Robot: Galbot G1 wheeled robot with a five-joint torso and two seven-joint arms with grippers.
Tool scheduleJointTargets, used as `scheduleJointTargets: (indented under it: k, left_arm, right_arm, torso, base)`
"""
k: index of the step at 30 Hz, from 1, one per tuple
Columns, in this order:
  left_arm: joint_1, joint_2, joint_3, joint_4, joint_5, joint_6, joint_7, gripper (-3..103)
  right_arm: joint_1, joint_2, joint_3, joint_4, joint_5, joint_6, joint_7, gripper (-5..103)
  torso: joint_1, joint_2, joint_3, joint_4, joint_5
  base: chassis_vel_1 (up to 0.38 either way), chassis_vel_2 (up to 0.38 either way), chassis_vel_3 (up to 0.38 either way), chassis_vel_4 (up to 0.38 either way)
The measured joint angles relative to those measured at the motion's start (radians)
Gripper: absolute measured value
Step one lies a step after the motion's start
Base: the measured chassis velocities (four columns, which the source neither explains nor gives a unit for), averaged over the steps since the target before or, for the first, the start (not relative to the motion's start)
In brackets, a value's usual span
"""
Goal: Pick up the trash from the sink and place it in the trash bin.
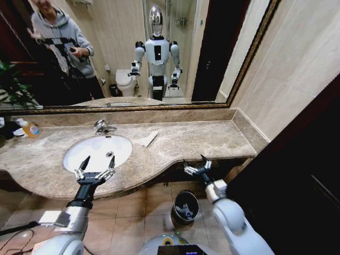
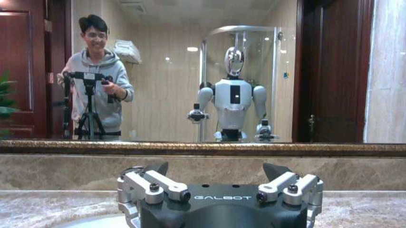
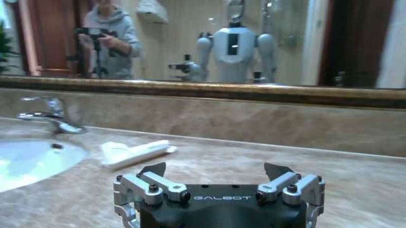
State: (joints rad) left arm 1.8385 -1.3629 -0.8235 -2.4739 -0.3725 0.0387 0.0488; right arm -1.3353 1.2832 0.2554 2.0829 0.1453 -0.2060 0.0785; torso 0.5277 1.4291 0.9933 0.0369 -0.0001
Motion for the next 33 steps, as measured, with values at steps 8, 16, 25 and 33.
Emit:
scheduleJointTargets:
  k: [8, 16, 25, 33]
  left_arm:
    - [0.0, 0.0, 0.0, 0.0, 0.0, 0.0, 0.0, 100]
    - [0.0, 0.0, 0.0, 0.0, 0.0, 0.0, 0.0, 100]
    - [0.0, 0.0, 0.0, 0.0, 0.0, 0.0, 0.0, 100]
    - [0.0, 0.0, 0.0, 0.0, 0.0, 0.0, 0.0, 100]
  right_arm:
    - [0.225, -0.024, -0.197, -0.081, 0.002, -0.07, 0.053, 100]
    - [0.437, 0.017, -0.432, -0.188, -0.017, -0.133, 0.119, 100]
    - [0.61, 0.204, -0.581, -0.395, -0.019, -0.187, 0.366, 100]
    - [0.675, 0.318, -0.615, -0.523, 0.009, -0.231, 0.456, 100]
  torso:
    - [0.0, 0.0, 0.0, -0.0001, -0.0002]
    - [0.0, 0.0, 0.0, -0.0001, -0.0003]
    - [0.0, 0.0, 0.0, -0.0001, -0.0005]
    - [0.0, 0.0, 0.0, 0.0, -0.0001]
  base:
    - [0.0, 0.0, 0.0, 0.0]
    - [0.0, 0.0, 0.0, 0.0]
    - [0.0, 0.0, 0.0, 0.0]
    - [0.0, 0.0, 0.0, 0.0]
